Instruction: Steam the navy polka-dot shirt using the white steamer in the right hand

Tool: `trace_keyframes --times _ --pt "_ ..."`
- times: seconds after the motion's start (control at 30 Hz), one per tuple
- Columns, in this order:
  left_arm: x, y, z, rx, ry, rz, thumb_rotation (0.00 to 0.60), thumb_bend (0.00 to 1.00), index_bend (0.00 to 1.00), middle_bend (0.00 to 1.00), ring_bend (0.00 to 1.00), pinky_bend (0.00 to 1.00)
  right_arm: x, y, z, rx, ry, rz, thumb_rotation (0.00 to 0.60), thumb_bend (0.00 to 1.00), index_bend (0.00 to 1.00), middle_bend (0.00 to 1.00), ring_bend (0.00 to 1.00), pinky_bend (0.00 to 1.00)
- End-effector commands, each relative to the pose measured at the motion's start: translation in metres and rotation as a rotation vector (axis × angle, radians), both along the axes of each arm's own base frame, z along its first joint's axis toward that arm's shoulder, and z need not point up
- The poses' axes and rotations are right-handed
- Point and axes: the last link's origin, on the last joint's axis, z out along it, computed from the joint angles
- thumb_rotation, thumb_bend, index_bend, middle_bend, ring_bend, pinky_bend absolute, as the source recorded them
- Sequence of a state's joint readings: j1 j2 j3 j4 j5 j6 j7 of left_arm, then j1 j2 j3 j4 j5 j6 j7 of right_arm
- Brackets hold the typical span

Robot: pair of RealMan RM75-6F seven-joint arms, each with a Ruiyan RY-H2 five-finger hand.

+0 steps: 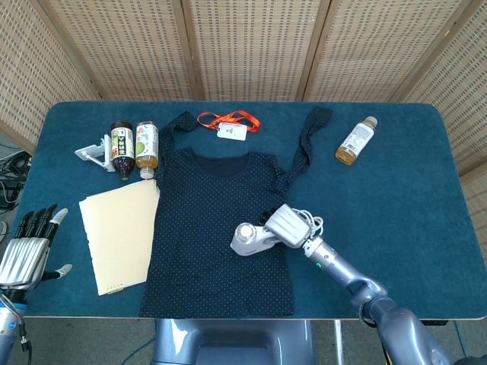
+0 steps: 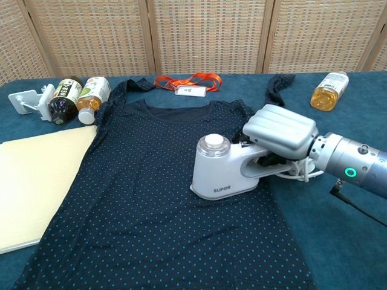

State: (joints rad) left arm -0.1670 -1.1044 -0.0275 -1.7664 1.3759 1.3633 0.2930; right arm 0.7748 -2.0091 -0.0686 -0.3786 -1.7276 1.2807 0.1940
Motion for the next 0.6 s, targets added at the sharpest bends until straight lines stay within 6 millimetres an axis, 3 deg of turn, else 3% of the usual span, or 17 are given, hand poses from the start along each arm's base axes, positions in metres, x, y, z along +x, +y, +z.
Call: trace_keyframes --times 0.03,0.37,0.6 --pt "0.0 0.001 -0.001 -0.002 0.001 0.002 0.6 0.0 0.0 0.0 0.0 0.0 0.001 -0.015 0.008 -0.048 -0.017 -0.032 0.6 1.0 0.78 0.66 0.72 1.0" --pt "-0.001 0.001 0.0 0.0 0.001 0.009 0.6 0.0 0.0 0.0 0.0 0.0 0.005 -0.048 0.033 -0.177 -0.052 -0.113 0.6 1.0 0.78 0.66 0.72 1.0" --pt "-0.004 0.001 0.0 -0.003 -0.003 0.017 0.6 0.0 0.0 0.0 0.0 0.0 -0.014 -0.075 0.075 -0.302 -0.044 -0.2 0.6 1.0 0.78 0.66 0.72 1.0"
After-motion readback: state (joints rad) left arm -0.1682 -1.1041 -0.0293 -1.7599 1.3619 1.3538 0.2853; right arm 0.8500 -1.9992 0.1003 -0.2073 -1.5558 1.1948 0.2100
